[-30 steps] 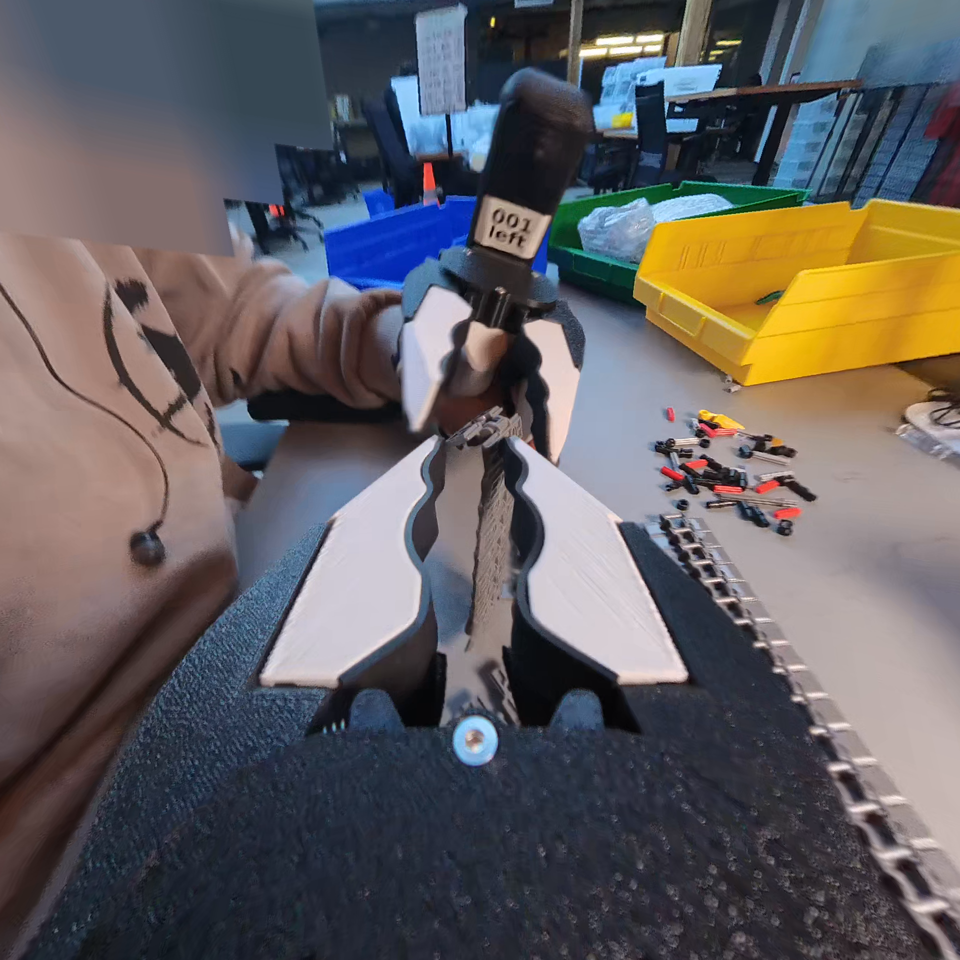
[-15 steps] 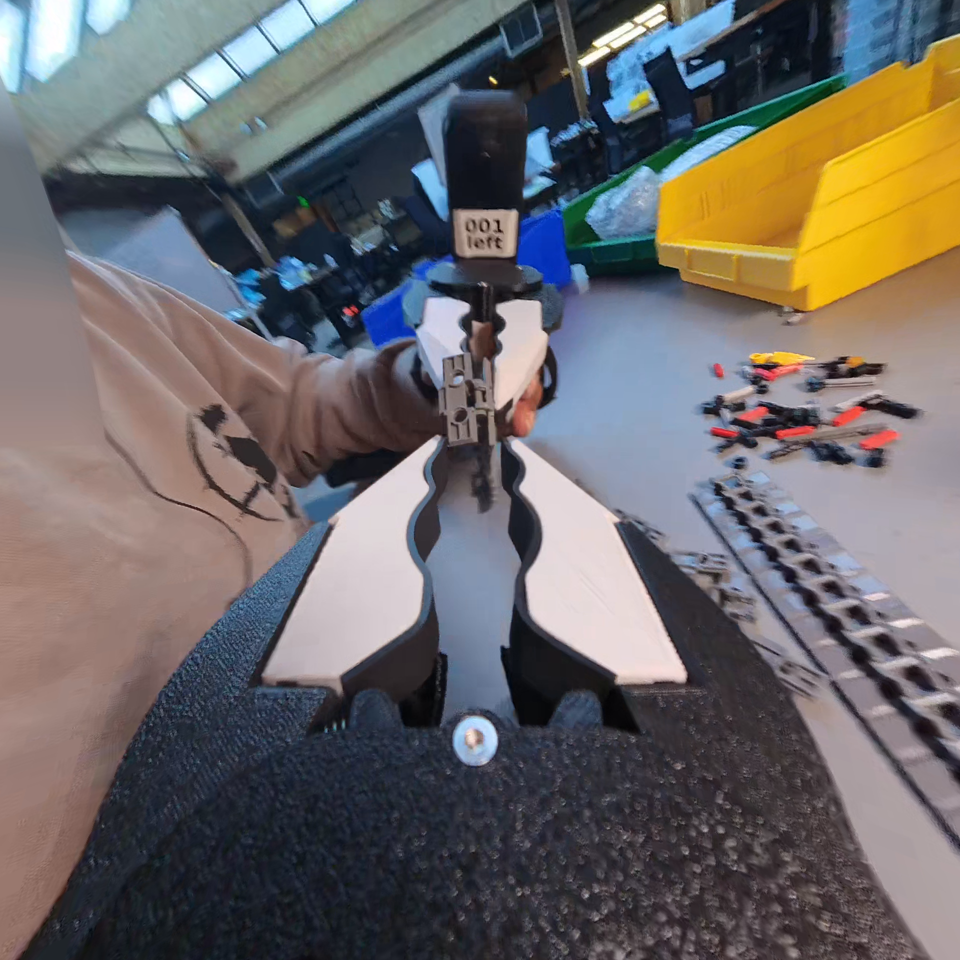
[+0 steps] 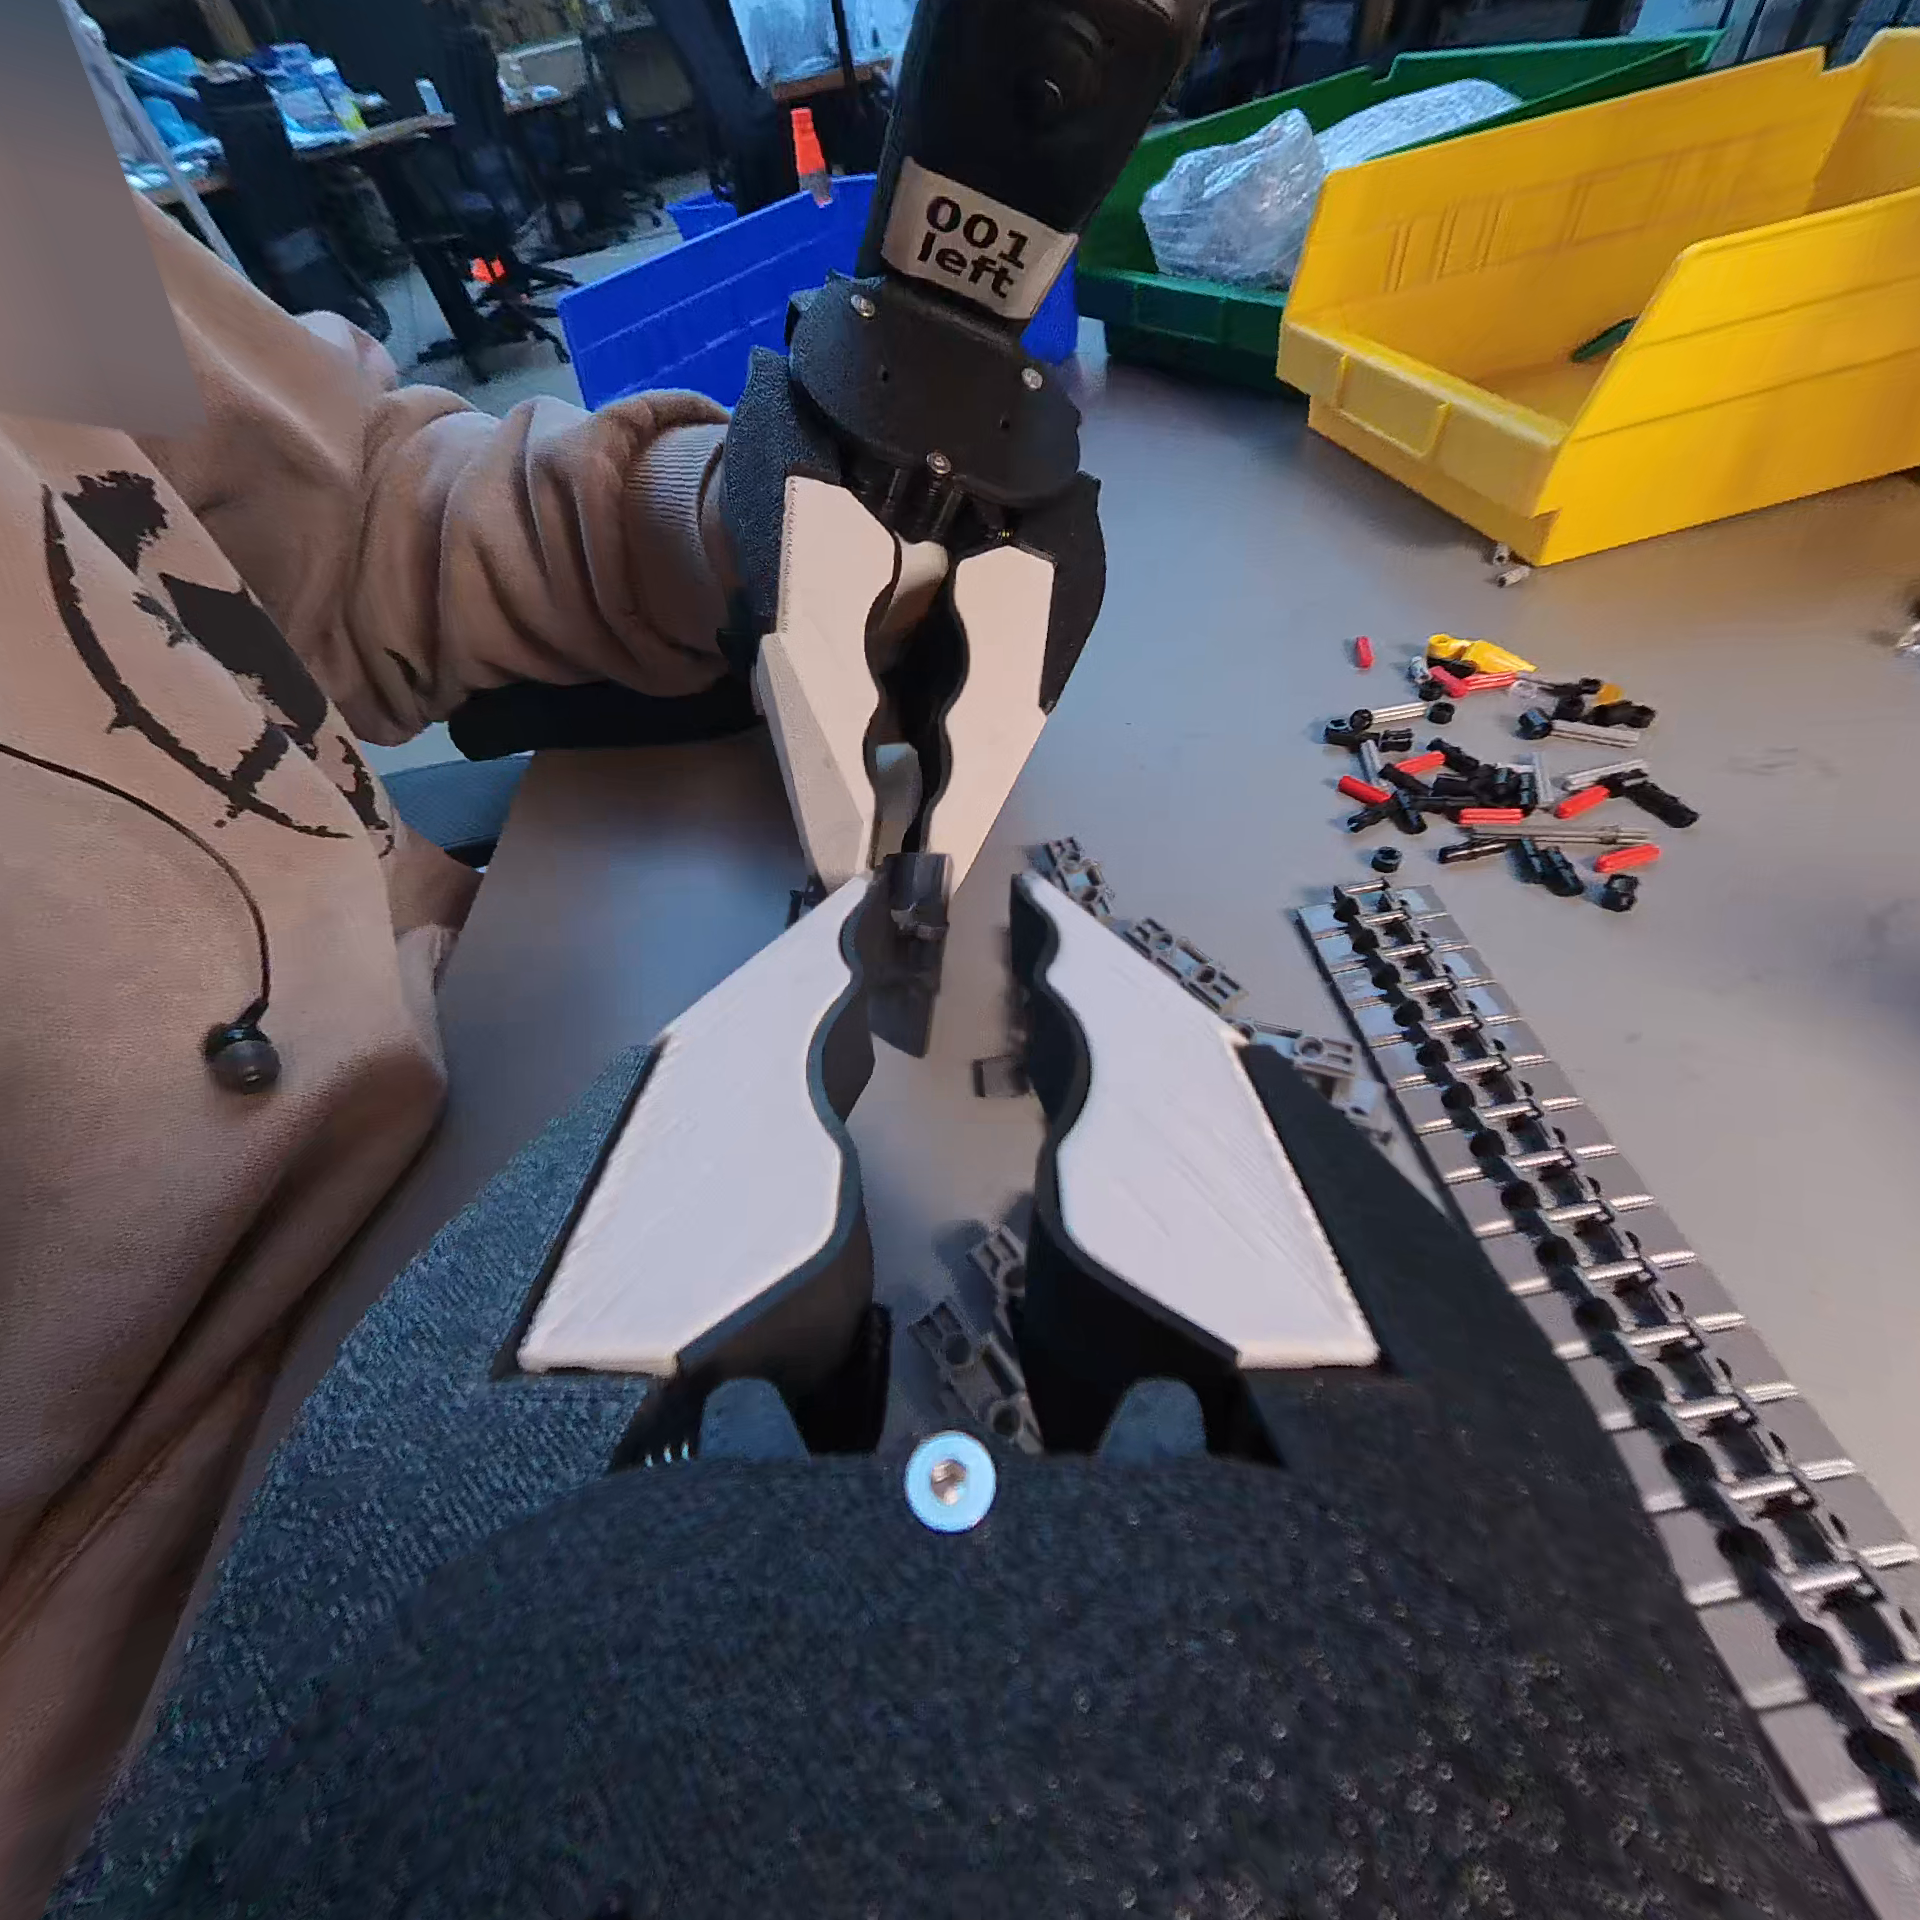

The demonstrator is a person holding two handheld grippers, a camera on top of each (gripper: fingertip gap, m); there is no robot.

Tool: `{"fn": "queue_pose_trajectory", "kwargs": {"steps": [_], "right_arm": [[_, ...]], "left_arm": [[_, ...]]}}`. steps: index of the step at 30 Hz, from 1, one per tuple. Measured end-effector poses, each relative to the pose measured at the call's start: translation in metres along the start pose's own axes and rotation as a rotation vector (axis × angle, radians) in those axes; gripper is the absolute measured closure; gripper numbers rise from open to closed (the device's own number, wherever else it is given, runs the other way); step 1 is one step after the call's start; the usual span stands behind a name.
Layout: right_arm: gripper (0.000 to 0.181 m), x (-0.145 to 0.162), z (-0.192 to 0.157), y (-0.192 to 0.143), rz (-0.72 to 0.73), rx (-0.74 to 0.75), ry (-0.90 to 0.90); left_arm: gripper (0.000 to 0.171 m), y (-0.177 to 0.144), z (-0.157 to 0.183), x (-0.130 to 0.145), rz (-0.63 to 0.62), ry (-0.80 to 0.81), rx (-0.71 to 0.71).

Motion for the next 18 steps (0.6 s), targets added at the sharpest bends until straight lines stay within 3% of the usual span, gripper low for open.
{"fn": "queue_pose_trajectory", "kwargs": {"steps": [11,18], "right_arm": [[0.181,0.0074,-0.0029,0.0033,-0.075,-0.092,0.096],[0.18,0.0095,-0.0024,0.0044,-0.066,-0.133,0.16]], "left_arm": [[0.164,0.0029,0.0016,0.0055,-0.062,0.014,0.011],[0.163,0.0001,-0.0019,0.0026,0.023,-0.016,0.024]]}}
Point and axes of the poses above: each gripper's, where its closed fingertips meet, y out along the fingers, x out of its underside, z = x × y across the jaws, the point moved 8 cm from there along -y, back along the fingers, and after that the axes turned 12 degrees about y, right-handed, at the moved point
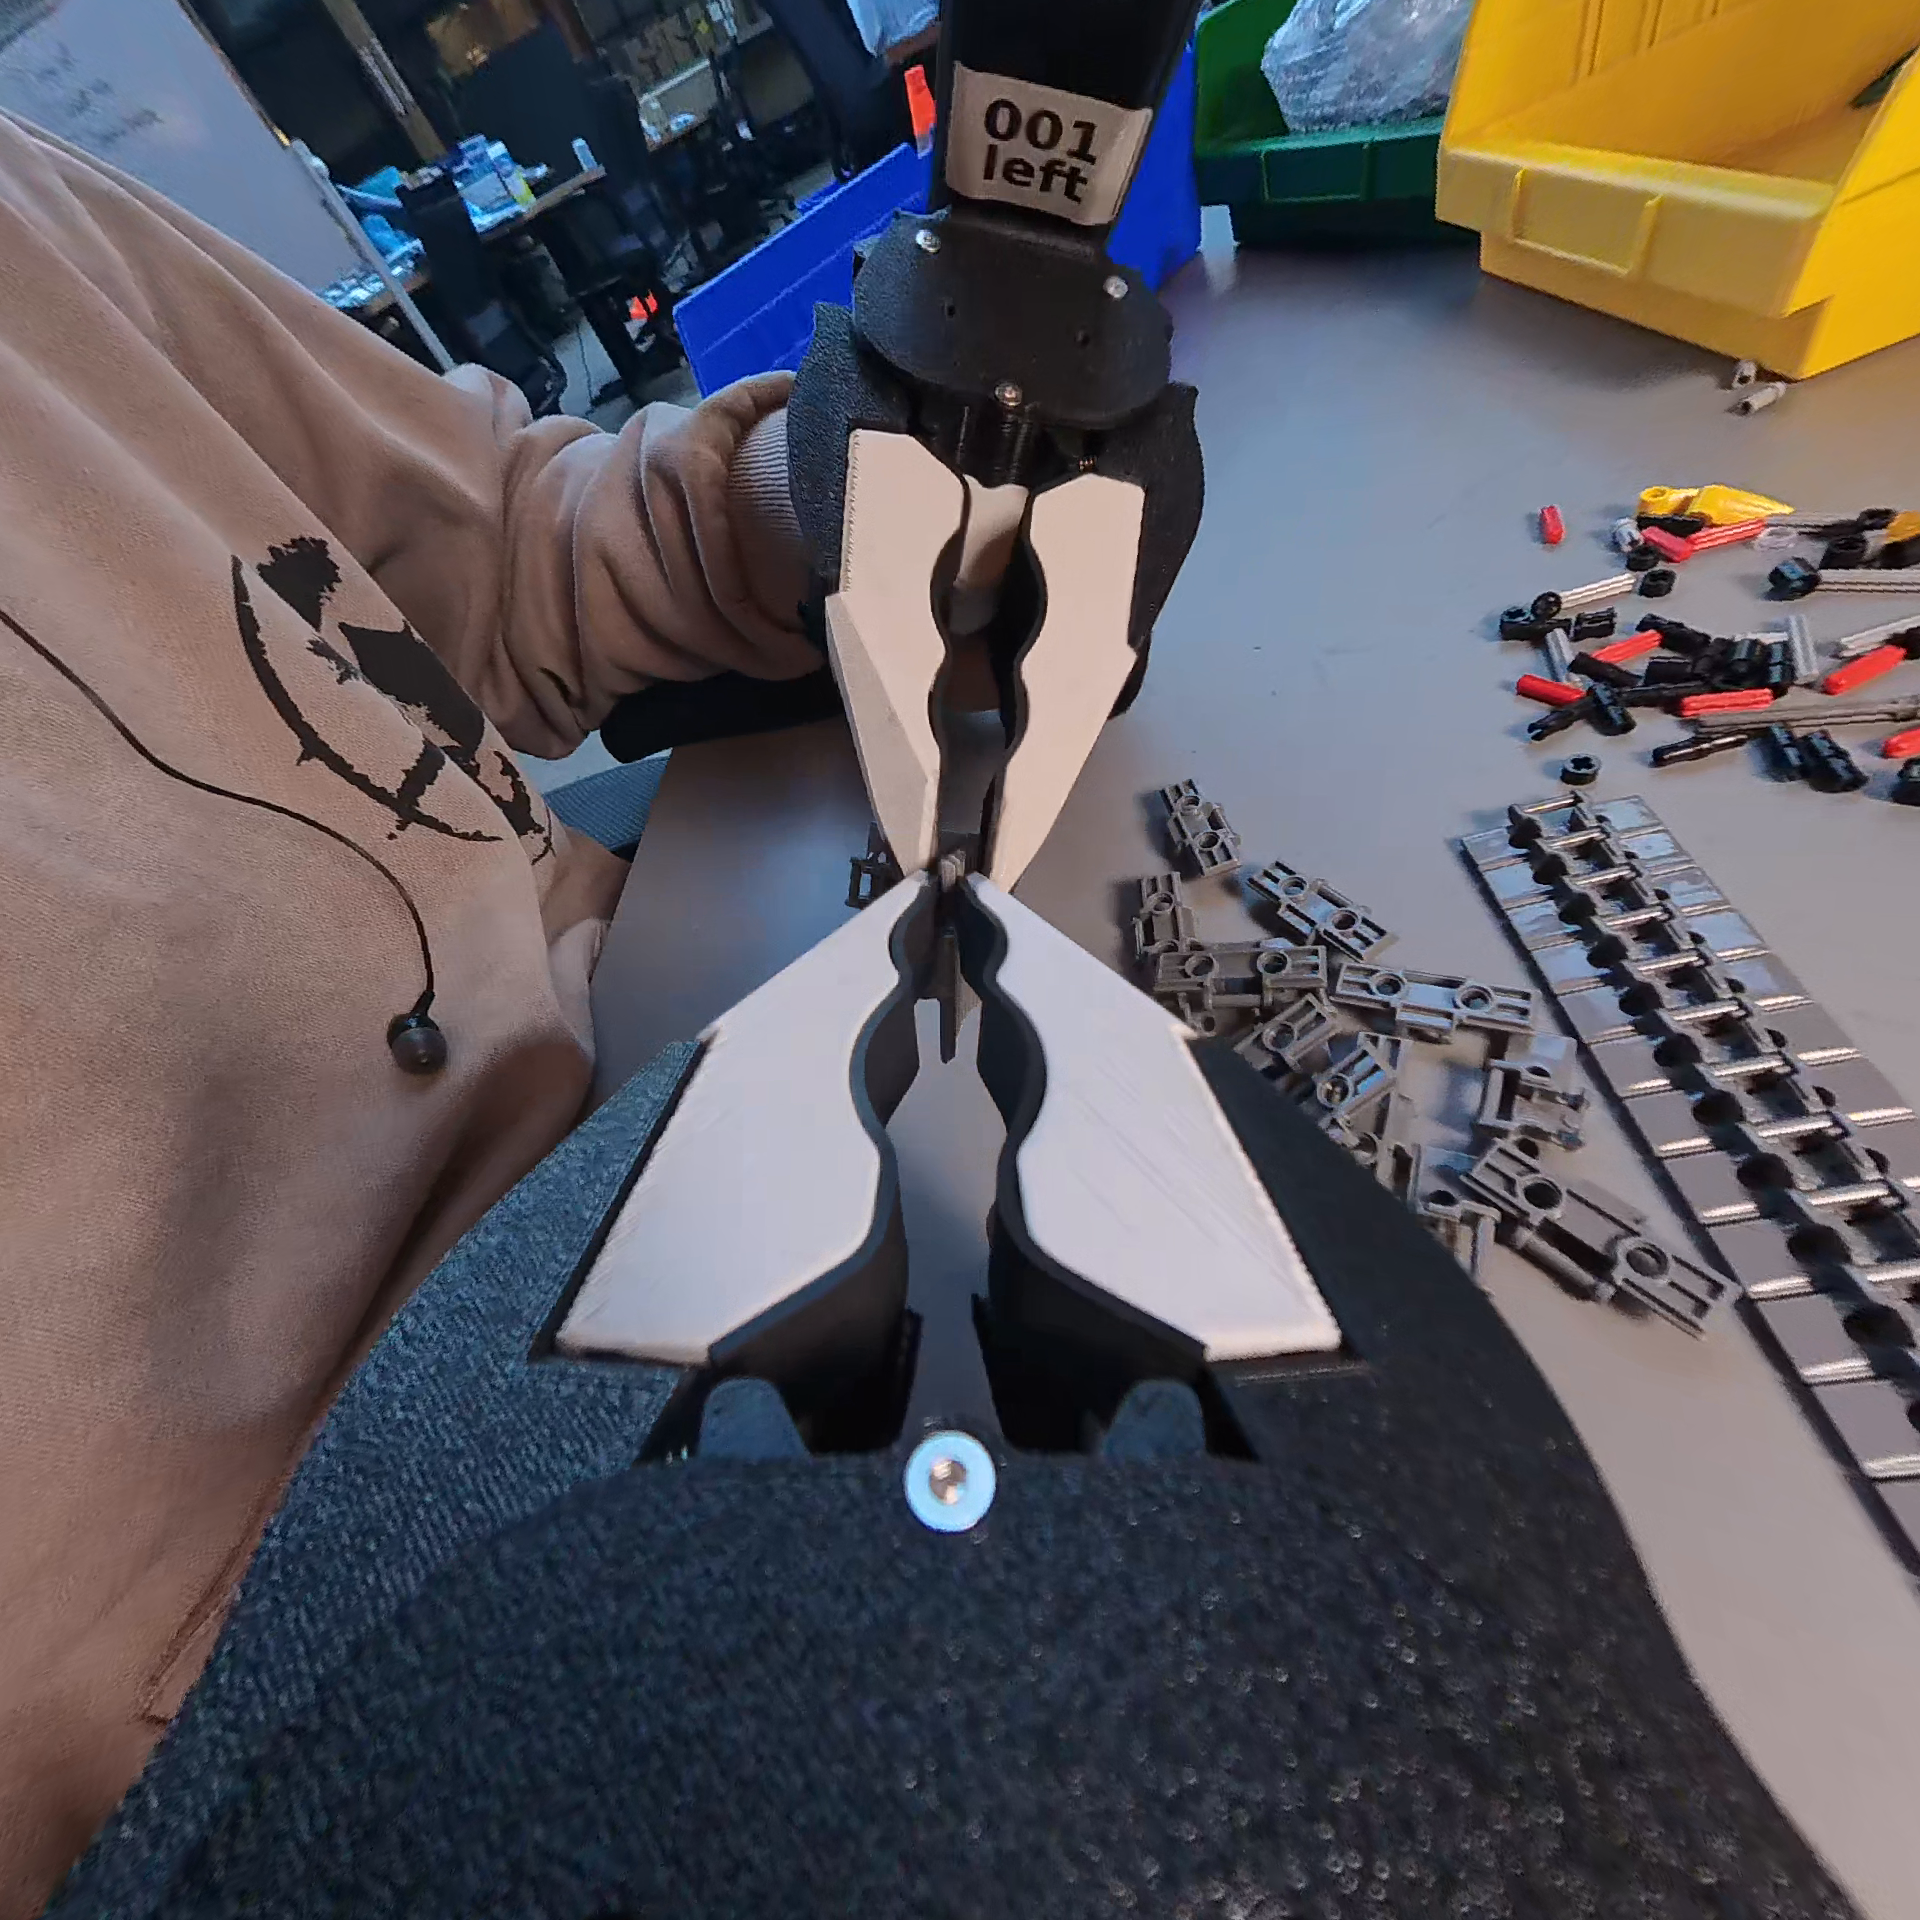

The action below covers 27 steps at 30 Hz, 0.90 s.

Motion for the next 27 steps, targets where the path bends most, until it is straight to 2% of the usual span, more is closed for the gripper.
{"fn": "queue_pose_trajectory", "kwargs": {"steps": [7,12,19,27], "right_arm": [[0.181,-0.004,-0.001,-0.005,0.049,-0.041,0.002],[0.181,-0.005,-0.01,-0.005,0.068,0.053,-0.241],[0.181,0.006,-0.018,0.0,-0.019,0.088,-0.373],[0.181,0.014,-0.018,0.002,-0.087,0.094,-0.412]], "left_arm": [[0.169,-0.001,0.001,-0.006,0.07,-0.042,0.033],[0.17,-0.002,-0.005,-0.002,0.114,-0.166,0.101],[0.169,0.006,-0.004,0.007,0.047,-0.181,0.111],[0.169,0.015,-0.002,0.011,-0.024,-0.121,0.06]]}}
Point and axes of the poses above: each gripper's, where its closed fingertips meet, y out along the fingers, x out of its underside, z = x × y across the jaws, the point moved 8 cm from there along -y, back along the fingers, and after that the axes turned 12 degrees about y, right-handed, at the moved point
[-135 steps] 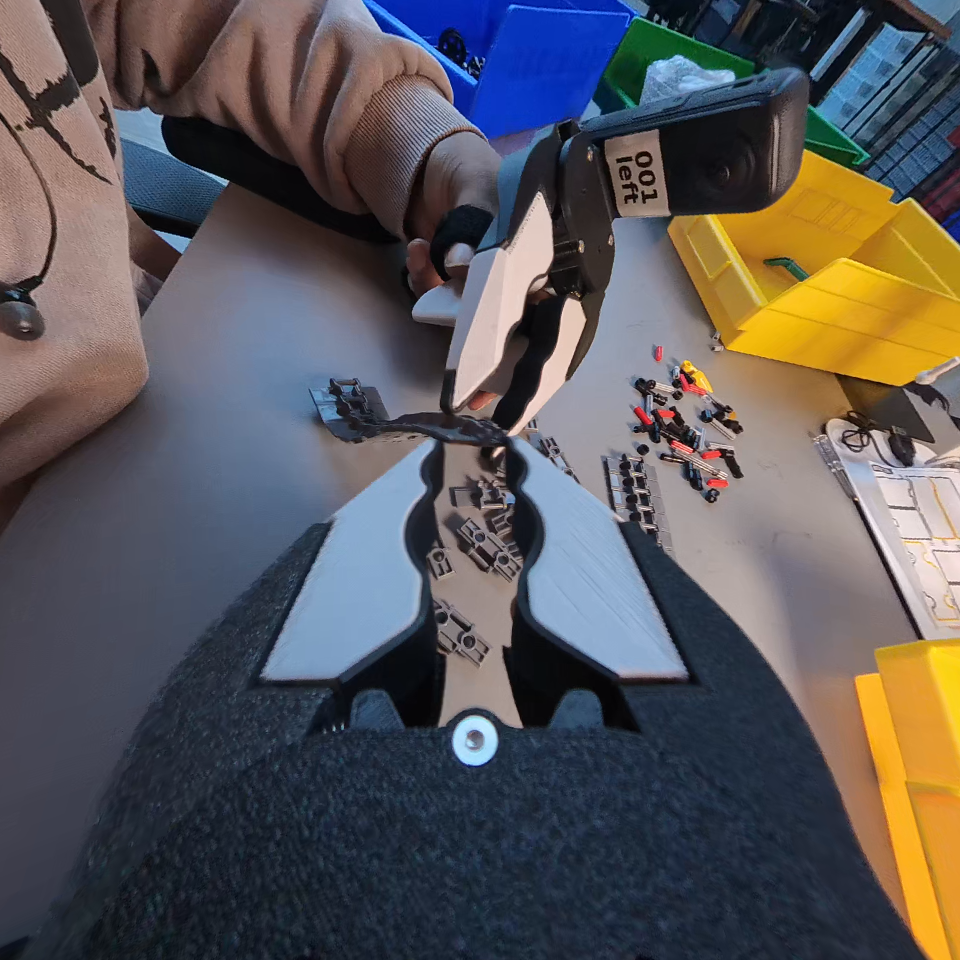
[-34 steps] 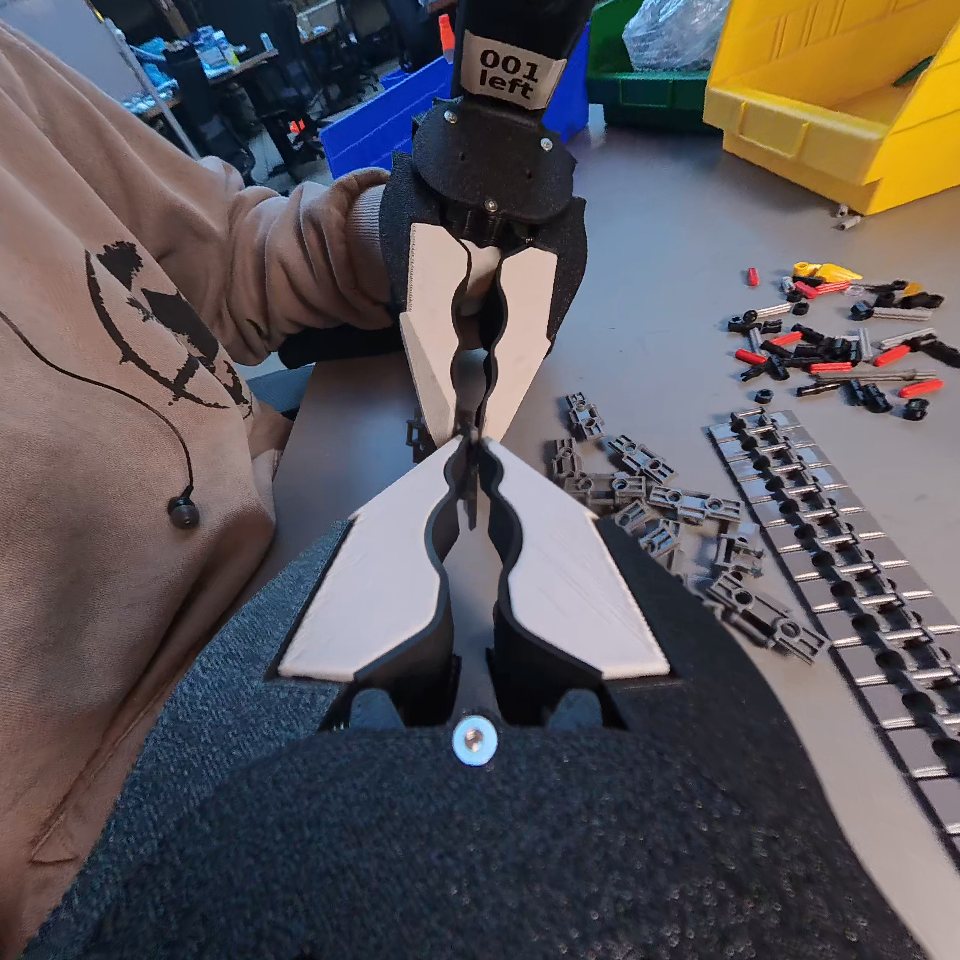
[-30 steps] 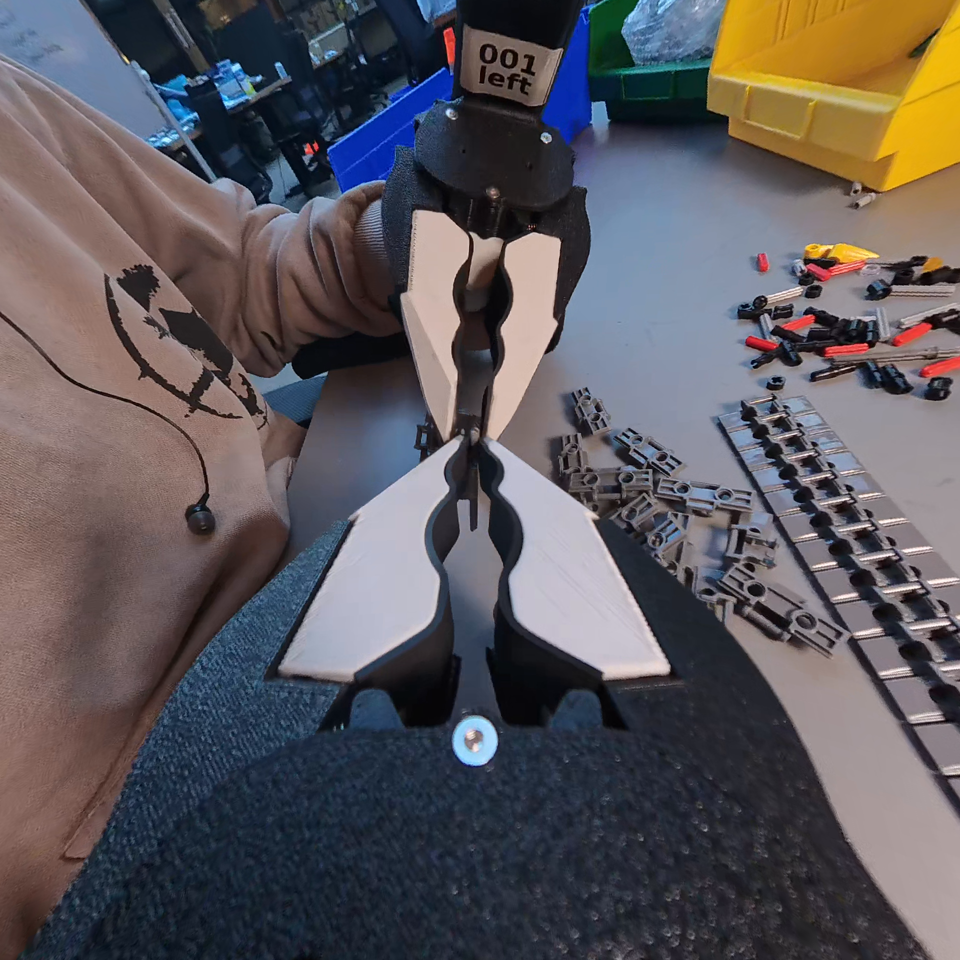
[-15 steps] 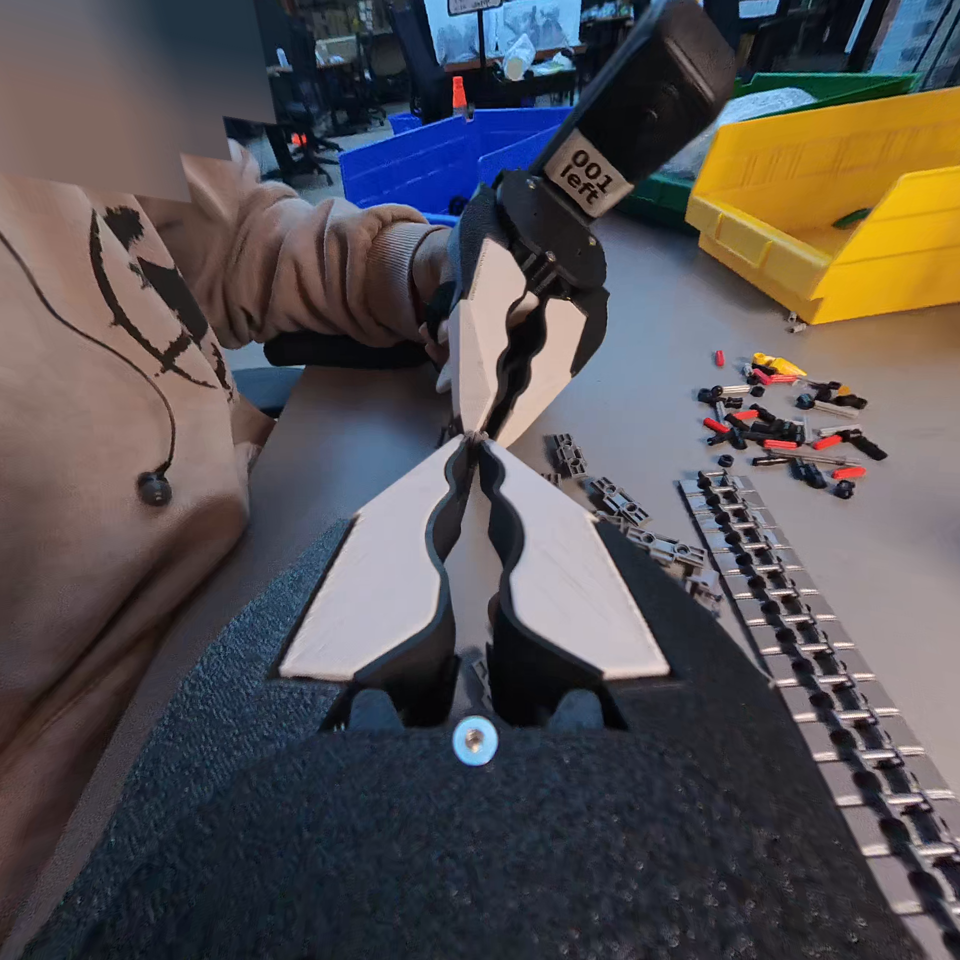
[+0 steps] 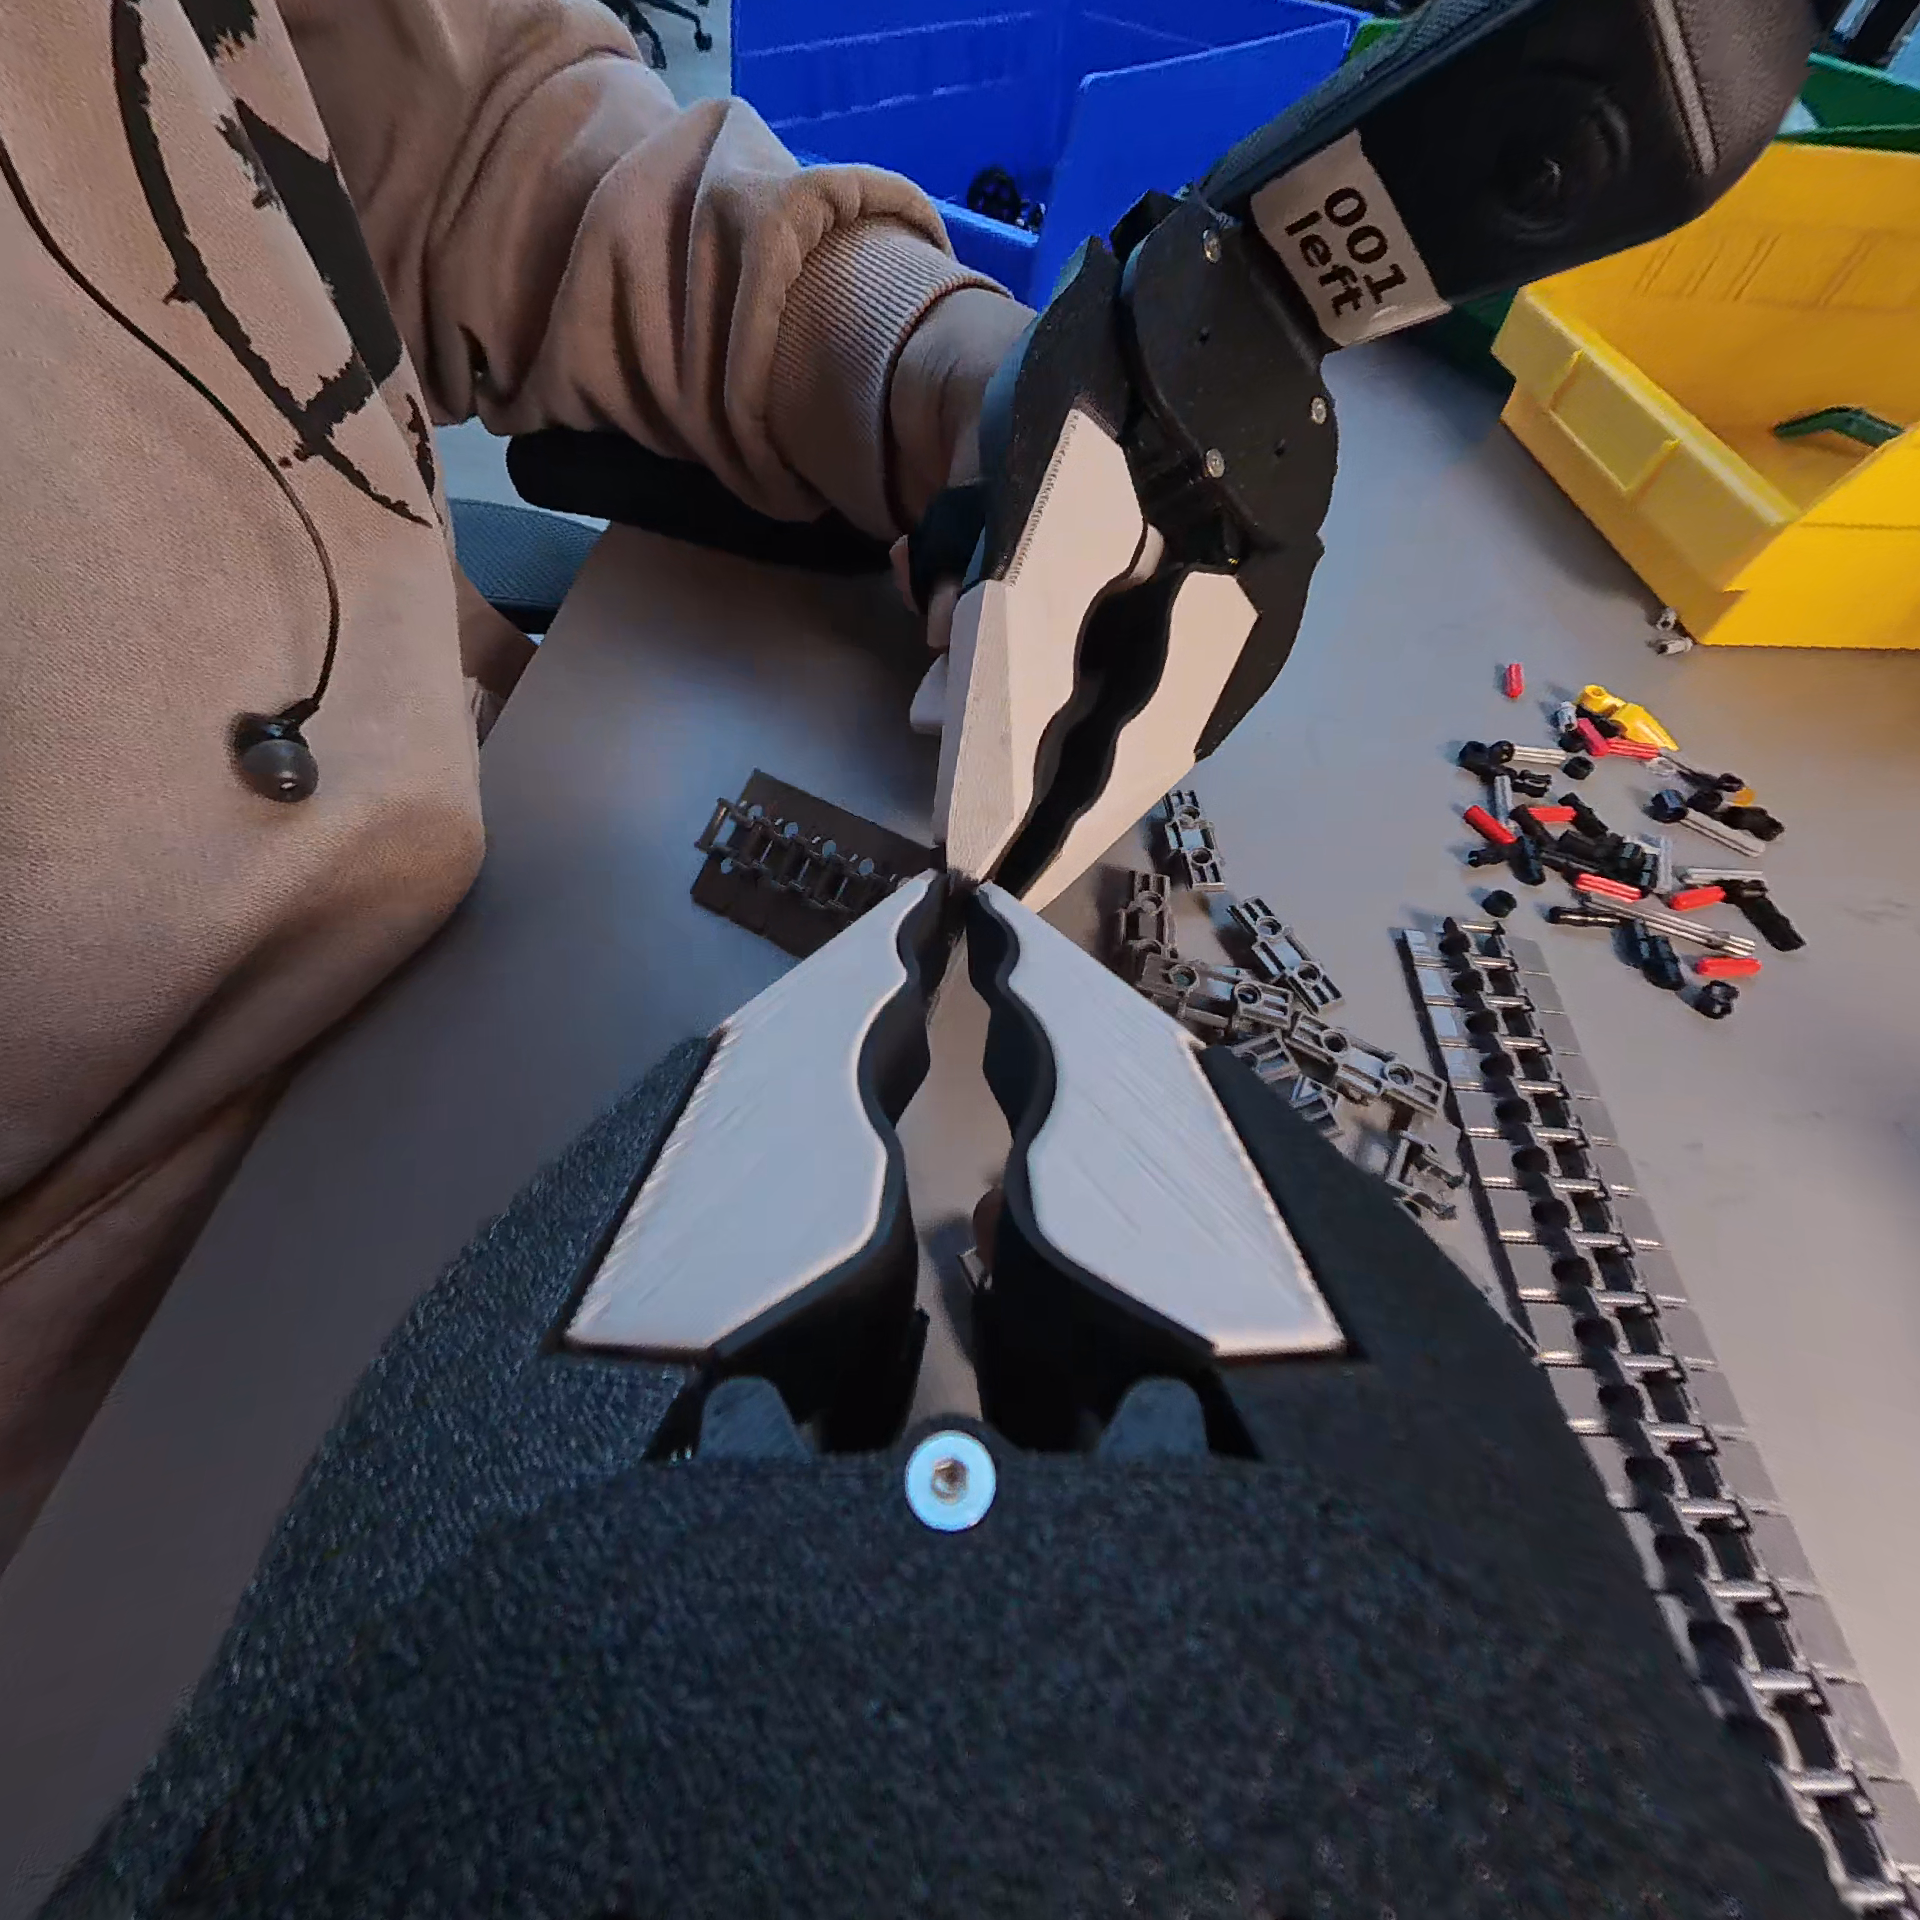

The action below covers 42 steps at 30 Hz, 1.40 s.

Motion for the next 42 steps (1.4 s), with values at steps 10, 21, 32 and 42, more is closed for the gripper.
{"fn": "queue_pose_trajectory", "kwargs": {"steps": [10,21,32,42], "right_arm": [[0.181,-0.01,-0.032,0.019,0.019,-0.186,-0.097],[0.176,-0.006,0.033,-0.023,0.1,0.088,0.177],[0.136,-0.002,0.028,-0.006,0.053,0.016,0.251],[0.175,0.0,0.023,0.0,0.028,-0.026,0.255]], "left_arm": [[0.17,-0.01,-0.01,-0.018,-0.004,0.12,-0.185],[0.17,-0.028,-0.013,-0.012,0.073,0.049,-0.171],[0.169,-0.021,-0.003,-0.014,0.081,0.106,-0.114],[0.164,-0.024,0.001,-0.019,0.124,0.167,-0.123]]}}
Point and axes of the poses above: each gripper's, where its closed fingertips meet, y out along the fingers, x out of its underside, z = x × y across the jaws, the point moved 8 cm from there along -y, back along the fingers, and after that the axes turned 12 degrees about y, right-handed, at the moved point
